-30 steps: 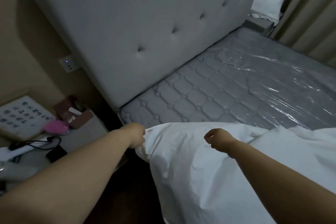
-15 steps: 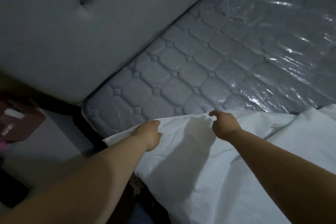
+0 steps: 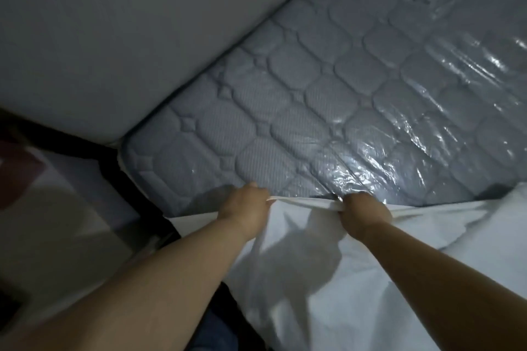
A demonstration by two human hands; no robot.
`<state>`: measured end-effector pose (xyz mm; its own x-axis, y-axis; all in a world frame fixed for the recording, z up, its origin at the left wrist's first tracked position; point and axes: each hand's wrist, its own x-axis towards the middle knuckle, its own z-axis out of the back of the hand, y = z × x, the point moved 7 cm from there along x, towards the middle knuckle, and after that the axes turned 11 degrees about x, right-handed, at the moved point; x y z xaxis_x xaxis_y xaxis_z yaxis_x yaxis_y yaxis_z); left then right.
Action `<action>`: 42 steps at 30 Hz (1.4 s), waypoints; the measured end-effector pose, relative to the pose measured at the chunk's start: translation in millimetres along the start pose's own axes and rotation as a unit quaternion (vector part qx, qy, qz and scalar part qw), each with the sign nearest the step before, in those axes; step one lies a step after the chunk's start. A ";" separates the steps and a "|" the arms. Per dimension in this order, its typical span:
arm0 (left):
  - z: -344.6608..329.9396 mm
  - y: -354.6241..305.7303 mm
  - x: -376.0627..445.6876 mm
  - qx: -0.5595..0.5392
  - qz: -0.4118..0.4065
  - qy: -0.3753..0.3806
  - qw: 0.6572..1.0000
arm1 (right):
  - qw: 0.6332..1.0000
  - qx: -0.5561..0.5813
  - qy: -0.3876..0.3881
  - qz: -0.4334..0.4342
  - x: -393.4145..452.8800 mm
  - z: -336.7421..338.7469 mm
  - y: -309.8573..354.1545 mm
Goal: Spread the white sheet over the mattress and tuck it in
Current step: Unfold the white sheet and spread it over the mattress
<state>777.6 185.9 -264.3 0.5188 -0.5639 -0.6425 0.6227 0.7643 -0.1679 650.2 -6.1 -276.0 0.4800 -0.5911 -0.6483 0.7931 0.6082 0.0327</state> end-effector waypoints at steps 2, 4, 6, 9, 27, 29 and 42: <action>20.2 14.1 -12.0 -0.037 0.027 -0.030 0.998 | 0.999 -0.036 0.000 -0.021 -5.4 21.8 -2.9; 40.9 44.0 -28.4 -0.075 0.073 -0.048 0.993 | 0.995 -0.078 0.029 -0.052 -15.1 47.6 -9.6; 53.3 77.8 -44.3 -0.082 0.121 -0.053 0.988 | 0.990 -0.111 0.052 -0.073 -21.4 69.0 -21.6; 64.7 138.5 -70.0 -0.108 0.198 -0.043 0.973 | 0.998 -0.031 -0.035 -0.045 -25.0 122.1 22.8; 33.5 299.0 -70.8 -0.319 0.382 -0.117 0.860 | 0.982 0.094 -0.041 0.161 31.8 78.7 307.3; 25.9 293.1 -61.8 -0.318 0.349 -0.100 0.876 | 0.981 0.082 -0.024 0.176 32.0 71.8 315.5; 37.9 348.6 -32.1 -0.303 0.396 -0.195 0.844 | 0.893 0.412 -0.030 0.176 65.7 70.5 380.4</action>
<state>1000.2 458.5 -273.9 0.8592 0.2299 -0.4572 -0.3634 0.9031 -0.2288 1009.9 149.1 -252.6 0.7540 -0.4821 -0.4462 0.5838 0.1802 0.7917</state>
